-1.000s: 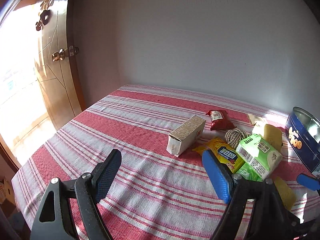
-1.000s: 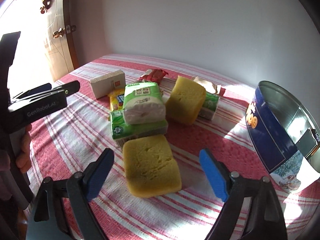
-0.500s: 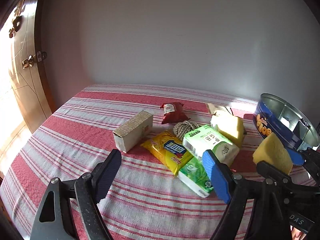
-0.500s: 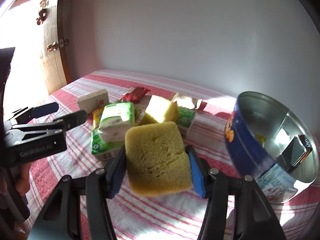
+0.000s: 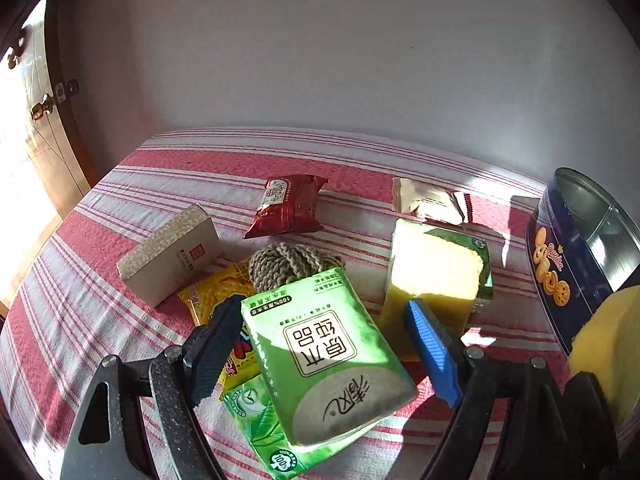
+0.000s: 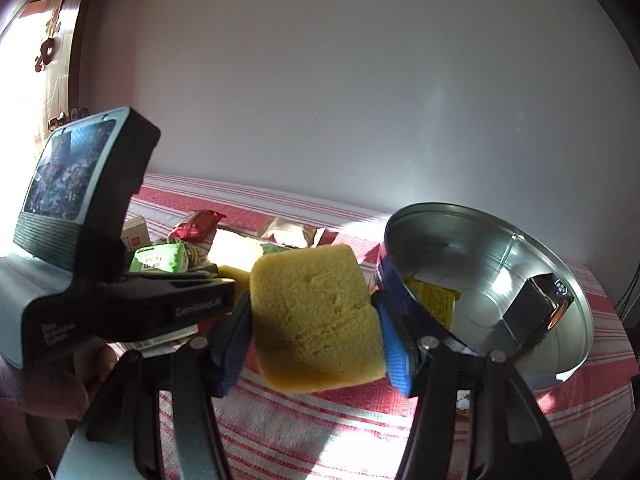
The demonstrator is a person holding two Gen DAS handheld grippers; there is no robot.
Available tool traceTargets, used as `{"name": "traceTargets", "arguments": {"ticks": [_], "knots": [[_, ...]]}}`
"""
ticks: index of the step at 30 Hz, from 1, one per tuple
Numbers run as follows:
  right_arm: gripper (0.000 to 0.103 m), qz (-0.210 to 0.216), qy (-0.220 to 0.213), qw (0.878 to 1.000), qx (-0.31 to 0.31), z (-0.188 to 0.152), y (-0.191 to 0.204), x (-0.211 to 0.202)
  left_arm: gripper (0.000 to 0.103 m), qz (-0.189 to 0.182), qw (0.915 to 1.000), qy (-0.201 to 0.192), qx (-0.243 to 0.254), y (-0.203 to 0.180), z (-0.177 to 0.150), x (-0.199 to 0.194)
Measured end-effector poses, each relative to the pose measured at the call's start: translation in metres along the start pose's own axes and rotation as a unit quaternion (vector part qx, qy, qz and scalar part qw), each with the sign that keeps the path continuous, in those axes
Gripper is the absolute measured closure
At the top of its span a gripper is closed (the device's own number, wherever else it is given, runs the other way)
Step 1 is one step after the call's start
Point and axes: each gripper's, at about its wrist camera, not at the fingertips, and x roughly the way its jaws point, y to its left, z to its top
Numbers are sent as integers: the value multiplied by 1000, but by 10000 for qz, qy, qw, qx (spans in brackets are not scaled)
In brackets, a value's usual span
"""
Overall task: Organize objects
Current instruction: 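Grasp the green tissue pack with left tool while right tool carries sponge to tin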
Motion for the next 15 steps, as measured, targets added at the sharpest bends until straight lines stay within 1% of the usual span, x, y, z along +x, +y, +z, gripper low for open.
{"name": "traceTargets", "arguments": {"ticks": [3, 4, 5, 6, 7, 9, 12, 15], "knots": [[45, 42, 30, 10000, 80, -1, -3, 2, 20, 59, 9999, -98, -29, 4, -3, -2], [45, 74, 63, 9999, 119, -1, -3, 3, 27, 26, 9999, -137, -55, 6, -4, -3], [45, 110, 94, 9998, 156, -1, -5, 3, 41, -48, 9998, -167, -90, 8, -6, -3], [45, 133, 106, 9997, 192, -1, -5, 3, 48, -140, 9996, -156, -162, 13, -7, -1], [45, 141, 92, 9996, 223, -1, -6, 2, 51, -242, 9992, -135, -274, 17, -7, -1], [45, 155, 50, 9995, 266, -1, -8, 0, 51, -434, 9980, -177, -435, 24, -8, -3], [45, 185, 49, 9994, 287, -1, -8, -1, 51, -557, 9967, -243, -530, 28, -9, -7], [45, 179, -20, 9994, 300, -1, -9, -3, 51, -732, 9945, -417, -614, 29, -11, -16]]}}
